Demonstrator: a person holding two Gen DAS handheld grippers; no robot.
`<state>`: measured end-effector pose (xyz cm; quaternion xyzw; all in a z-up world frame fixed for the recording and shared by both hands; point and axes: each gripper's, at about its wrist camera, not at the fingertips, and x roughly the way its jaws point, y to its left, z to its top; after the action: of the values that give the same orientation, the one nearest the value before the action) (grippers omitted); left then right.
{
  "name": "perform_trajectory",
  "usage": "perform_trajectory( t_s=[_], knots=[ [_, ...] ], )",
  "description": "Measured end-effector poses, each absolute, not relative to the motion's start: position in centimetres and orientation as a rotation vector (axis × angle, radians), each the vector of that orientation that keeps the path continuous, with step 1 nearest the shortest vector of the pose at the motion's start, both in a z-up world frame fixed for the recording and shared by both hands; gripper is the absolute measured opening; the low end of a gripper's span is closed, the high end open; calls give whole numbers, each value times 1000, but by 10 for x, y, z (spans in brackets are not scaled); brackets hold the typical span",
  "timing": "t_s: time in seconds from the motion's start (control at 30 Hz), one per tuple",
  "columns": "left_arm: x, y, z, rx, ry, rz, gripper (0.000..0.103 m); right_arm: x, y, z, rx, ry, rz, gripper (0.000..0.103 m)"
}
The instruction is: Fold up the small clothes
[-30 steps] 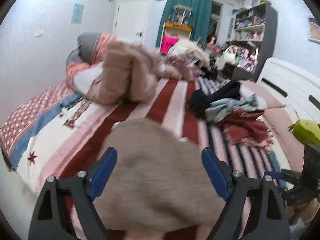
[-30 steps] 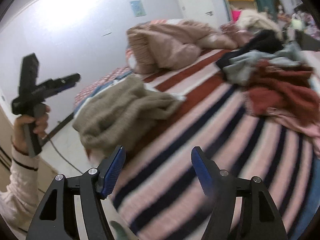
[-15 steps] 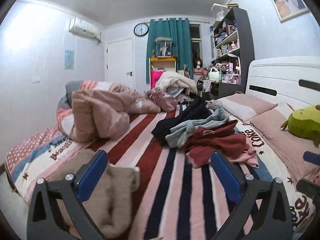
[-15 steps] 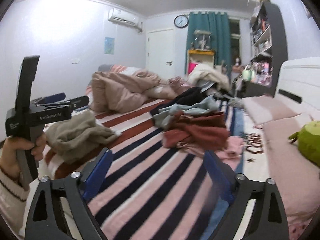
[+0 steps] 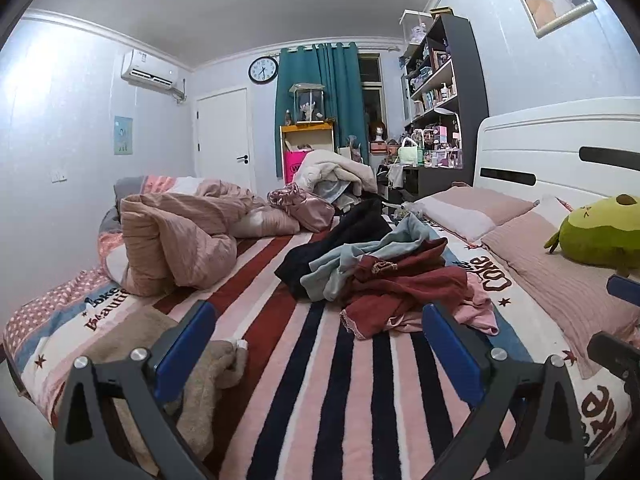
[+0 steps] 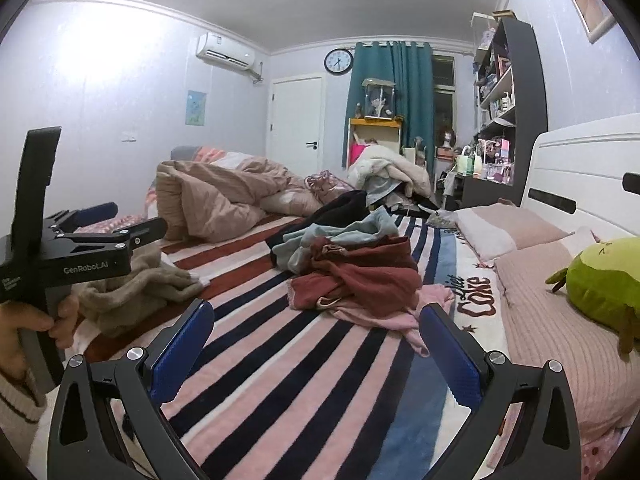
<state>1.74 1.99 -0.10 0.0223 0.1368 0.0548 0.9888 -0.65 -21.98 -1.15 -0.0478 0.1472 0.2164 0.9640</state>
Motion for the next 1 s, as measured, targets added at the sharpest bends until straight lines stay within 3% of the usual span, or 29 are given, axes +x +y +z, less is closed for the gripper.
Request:
perform_trajectory(
  t_s=[1.0],
  knots=[
    [22, 13, -9, 40, 294, 107, 102, -11, -229, -11, -44, 305, 432, 102]
  ],
)
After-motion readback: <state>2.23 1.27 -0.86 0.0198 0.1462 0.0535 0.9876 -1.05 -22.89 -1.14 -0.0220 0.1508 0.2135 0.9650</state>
